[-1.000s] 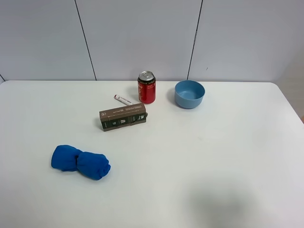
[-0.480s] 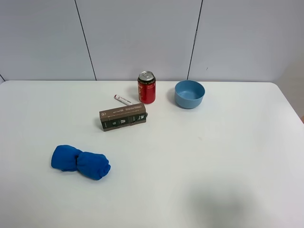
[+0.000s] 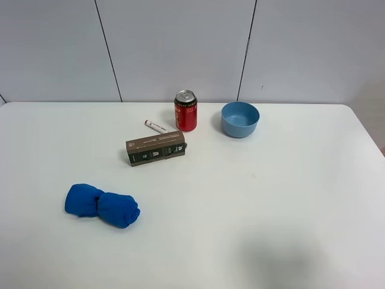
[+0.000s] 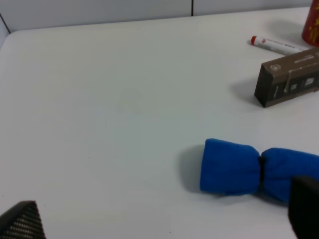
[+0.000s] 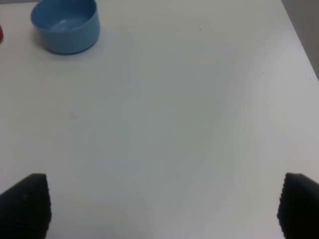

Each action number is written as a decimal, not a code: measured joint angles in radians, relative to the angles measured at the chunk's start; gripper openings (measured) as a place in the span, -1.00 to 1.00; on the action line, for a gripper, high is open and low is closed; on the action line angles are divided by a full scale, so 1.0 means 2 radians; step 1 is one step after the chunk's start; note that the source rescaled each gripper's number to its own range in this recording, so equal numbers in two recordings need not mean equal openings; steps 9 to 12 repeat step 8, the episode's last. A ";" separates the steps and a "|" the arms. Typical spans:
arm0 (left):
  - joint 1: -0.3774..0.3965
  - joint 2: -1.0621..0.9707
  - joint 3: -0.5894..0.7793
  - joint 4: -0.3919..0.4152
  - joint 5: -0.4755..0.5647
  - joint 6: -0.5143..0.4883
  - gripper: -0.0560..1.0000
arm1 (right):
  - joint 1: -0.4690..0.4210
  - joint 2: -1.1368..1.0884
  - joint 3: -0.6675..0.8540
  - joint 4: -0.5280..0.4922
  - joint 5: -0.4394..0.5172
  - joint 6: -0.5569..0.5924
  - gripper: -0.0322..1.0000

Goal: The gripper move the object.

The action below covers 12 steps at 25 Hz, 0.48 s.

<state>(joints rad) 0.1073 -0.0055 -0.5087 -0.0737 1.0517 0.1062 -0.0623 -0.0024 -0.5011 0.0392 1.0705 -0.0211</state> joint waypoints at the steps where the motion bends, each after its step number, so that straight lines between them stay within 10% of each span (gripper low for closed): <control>1: 0.000 0.000 0.000 0.000 0.000 0.000 1.00 | 0.000 0.000 0.000 0.000 0.000 0.000 0.67; 12: 0.000 0.000 0.000 0.000 0.000 0.000 1.00 | 0.000 0.000 0.000 0.000 0.000 0.000 0.67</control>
